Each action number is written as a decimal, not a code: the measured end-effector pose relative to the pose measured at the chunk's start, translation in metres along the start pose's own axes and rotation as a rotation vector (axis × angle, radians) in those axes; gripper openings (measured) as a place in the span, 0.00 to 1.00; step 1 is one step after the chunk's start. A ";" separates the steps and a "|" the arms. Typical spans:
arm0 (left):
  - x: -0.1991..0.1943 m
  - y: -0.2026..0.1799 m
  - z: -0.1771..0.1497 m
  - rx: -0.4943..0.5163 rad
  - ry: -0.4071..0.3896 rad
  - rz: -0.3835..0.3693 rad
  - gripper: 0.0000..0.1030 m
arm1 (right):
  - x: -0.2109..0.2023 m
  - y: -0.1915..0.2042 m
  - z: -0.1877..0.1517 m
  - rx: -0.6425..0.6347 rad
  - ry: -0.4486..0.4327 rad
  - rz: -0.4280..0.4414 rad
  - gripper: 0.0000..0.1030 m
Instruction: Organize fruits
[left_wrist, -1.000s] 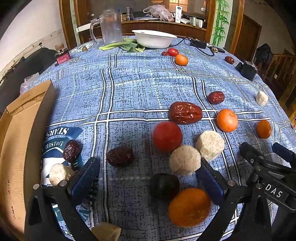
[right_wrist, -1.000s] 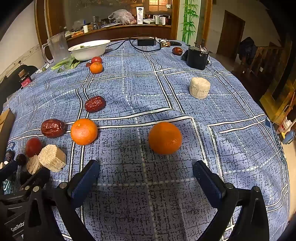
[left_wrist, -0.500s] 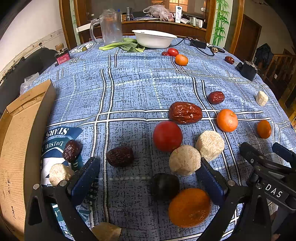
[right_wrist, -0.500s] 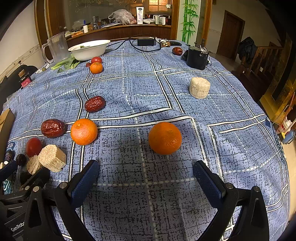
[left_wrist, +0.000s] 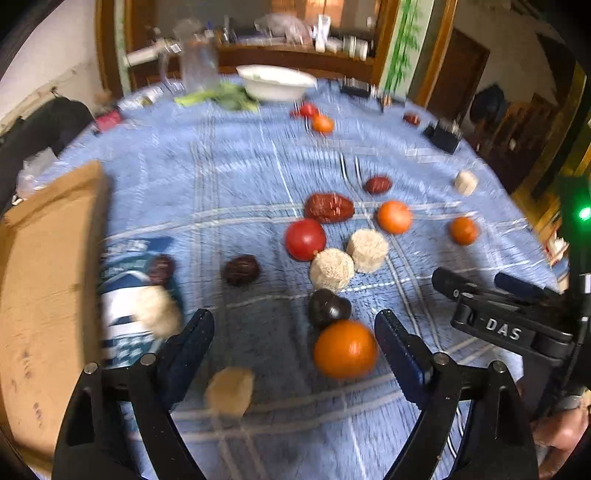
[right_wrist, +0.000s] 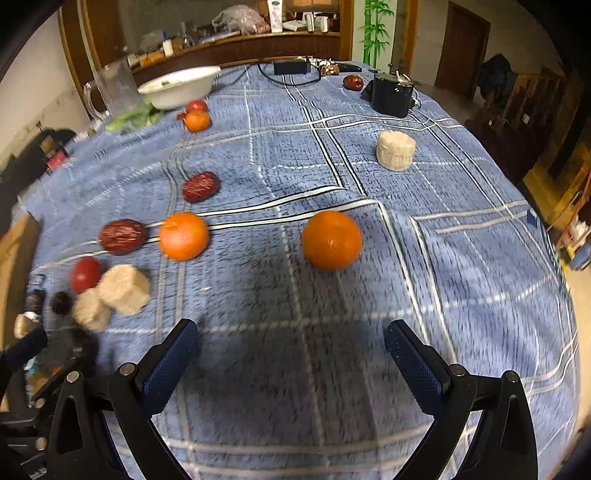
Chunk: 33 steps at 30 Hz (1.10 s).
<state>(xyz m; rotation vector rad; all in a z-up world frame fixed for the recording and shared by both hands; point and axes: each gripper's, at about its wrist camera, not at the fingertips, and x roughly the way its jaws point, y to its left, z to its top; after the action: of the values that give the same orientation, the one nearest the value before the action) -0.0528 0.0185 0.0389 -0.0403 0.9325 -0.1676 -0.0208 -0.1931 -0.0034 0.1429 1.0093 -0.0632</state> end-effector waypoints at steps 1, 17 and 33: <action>-0.014 0.002 -0.004 0.001 -0.038 0.004 0.86 | -0.007 0.000 -0.004 0.010 -0.019 0.003 0.99; -0.124 0.004 -0.034 0.063 -0.297 0.063 0.86 | -0.106 0.030 -0.053 -0.038 -0.295 -0.014 0.99; -0.140 0.017 -0.044 0.022 -0.332 0.084 0.86 | -0.128 0.047 -0.073 -0.114 -0.354 0.015 0.99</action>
<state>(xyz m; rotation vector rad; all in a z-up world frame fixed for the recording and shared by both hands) -0.1678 0.0596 0.1218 -0.0082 0.5998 -0.0894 -0.1448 -0.1374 0.0709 0.0323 0.6566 -0.0162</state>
